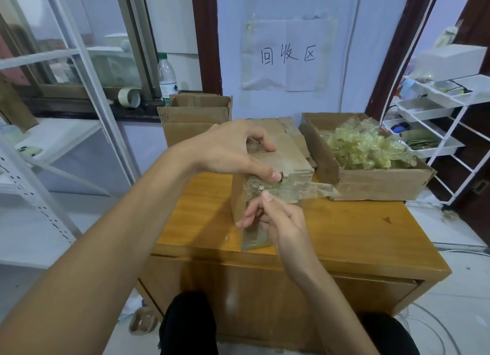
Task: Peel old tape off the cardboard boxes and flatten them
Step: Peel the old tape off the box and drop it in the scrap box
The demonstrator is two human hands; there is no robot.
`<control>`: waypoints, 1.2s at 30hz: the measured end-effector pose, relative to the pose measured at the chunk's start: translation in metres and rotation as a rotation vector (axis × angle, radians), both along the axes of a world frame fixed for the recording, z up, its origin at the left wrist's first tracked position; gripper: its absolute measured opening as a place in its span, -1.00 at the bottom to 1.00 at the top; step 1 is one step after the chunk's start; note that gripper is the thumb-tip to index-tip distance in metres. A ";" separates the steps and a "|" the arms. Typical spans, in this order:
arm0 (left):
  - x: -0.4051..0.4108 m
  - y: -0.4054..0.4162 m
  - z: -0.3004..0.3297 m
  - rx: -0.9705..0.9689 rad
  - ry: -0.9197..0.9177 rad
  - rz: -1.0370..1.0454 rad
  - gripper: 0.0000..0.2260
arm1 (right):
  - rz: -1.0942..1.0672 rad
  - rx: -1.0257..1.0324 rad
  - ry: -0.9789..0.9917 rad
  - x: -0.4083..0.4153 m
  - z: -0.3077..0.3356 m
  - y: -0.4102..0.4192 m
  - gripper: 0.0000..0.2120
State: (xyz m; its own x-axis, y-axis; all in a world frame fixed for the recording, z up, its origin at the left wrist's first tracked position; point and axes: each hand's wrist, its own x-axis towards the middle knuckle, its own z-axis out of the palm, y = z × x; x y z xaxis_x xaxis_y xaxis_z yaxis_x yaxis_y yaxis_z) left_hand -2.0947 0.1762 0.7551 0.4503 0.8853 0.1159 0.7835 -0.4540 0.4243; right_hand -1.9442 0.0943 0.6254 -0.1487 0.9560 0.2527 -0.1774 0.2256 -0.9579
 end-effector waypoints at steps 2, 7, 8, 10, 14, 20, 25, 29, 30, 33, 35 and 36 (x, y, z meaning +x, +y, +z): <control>0.000 -0.001 -0.001 0.010 0.006 0.002 -0.45 | 0.029 -0.030 -0.001 0.004 -0.005 -0.001 -0.45; 0.006 -0.006 -0.003 0.060 0.027 0.017 -0.54 | -0.116 -0.267 0.183 0.013 0.015 0.000 -0.29; 0.009 -0.008 -0.004 0.091 0.045 0.020 -0.53 | -0.145 -0.305 0.233 0.014 0.021 0.000 -0.36; 0.014 -0.011 -0.007 0.170 0.079 0.024 -0.54 | -0.186 -0.298 0.255 0.016 0.028 0.001 -0.53; 0.012 -0.013 -0.011 0.185 0.033 0.008 -0.61 | -0.188 -0.173 0.180 0.018 0.023 0.004 -0.71; 0.010 -0.008 -0.019 0.235 -0.056 0.033 -0.46 | -0.284 -0.028 0.066 0.017 0.004 0.006 -0.60; 0.010 -0.006 -0.022 0.234 -0.101 0.047 -0.46 | -0.299 0.067 0.026 0.017 -0.006 0.005 -0.46; 0.008 -0.006 -0.021 0.225 -0.089 0.039 -0.56 | -0.302 0.090 0.007 0.018 -0.010 0.007 -0.50; 0.007 -0.006 -0.020 0.223 -0.083 0.040 -0.56 | -0.296 0.093 0.004 0.018 -0.011 0.008 -0.52; 0.008 -0.006 -0.021 0.221 -0.077 0.046 -0.48 | -0.288 0.104 -0.007 0.019 -0.012 0.008 -0.64; 0.008 -0.005 -0.021 0.219 -0.079 0.048 -0.46 | -0.276 0.131 -0.028 0.020 -0.014 0.006 -0.63; 0.008 -0.006 -0.021 0.216 -0.081 0.049 -0.46 | -0.270 0.141 -0.041 0.020 -0.016 0.006 -0.60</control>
State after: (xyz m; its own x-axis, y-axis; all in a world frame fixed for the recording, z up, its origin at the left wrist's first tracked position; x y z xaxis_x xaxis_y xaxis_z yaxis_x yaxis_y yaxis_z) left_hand -2.0871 0.1706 0.7337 0.3890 0.8566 0.3391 0.7744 -0.5034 0.3833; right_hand -1.9246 0.1000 0.6093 0.0936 0.9181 0.3852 -0.0548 0.3911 -0.9187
